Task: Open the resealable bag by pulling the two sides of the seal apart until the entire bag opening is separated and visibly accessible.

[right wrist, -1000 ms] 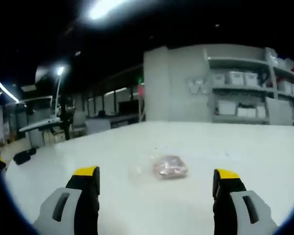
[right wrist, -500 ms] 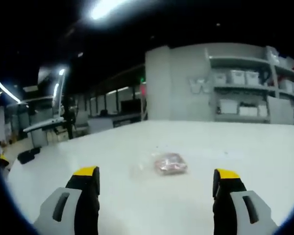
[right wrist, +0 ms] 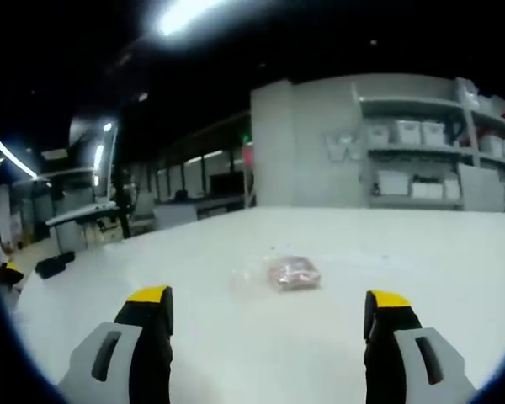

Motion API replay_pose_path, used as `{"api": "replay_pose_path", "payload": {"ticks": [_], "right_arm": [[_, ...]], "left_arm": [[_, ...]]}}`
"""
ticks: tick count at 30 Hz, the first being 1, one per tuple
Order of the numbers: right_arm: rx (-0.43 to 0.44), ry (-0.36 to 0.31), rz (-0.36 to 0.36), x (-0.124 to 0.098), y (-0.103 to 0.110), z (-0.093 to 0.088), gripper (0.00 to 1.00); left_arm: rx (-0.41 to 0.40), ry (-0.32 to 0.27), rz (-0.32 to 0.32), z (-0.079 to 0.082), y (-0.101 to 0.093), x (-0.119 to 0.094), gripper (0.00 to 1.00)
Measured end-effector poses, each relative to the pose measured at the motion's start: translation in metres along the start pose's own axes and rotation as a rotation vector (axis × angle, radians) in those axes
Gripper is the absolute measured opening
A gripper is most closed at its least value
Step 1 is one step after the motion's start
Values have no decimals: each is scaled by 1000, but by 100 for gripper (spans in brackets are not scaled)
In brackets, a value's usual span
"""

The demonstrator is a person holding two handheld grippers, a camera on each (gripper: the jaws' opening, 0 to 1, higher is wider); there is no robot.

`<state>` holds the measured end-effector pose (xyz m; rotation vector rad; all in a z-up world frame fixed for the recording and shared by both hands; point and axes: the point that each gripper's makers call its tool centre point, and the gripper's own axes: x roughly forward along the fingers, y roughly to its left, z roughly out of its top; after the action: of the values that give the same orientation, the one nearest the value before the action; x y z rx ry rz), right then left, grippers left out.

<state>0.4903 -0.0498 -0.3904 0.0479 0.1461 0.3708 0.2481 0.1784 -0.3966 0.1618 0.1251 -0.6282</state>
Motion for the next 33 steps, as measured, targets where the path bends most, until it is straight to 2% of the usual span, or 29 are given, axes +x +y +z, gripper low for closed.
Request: {"api": "replay_pose_path", "payload": {"ticks": [9, 13, 33], "right_arm": [[1, -21, 1, -19, -1, 1, 94], [0, -16, 10, -28, 3, -3, 94], [-4, -51, 36, -77, 21, 0, 91]], "left_arm": [[-11, 5, -2, -5, 1, 2, 97], [-14, 10, -7, -7, 0, 4, 97], [-28, 0, -18, -9, 0, 7, 97]]}}
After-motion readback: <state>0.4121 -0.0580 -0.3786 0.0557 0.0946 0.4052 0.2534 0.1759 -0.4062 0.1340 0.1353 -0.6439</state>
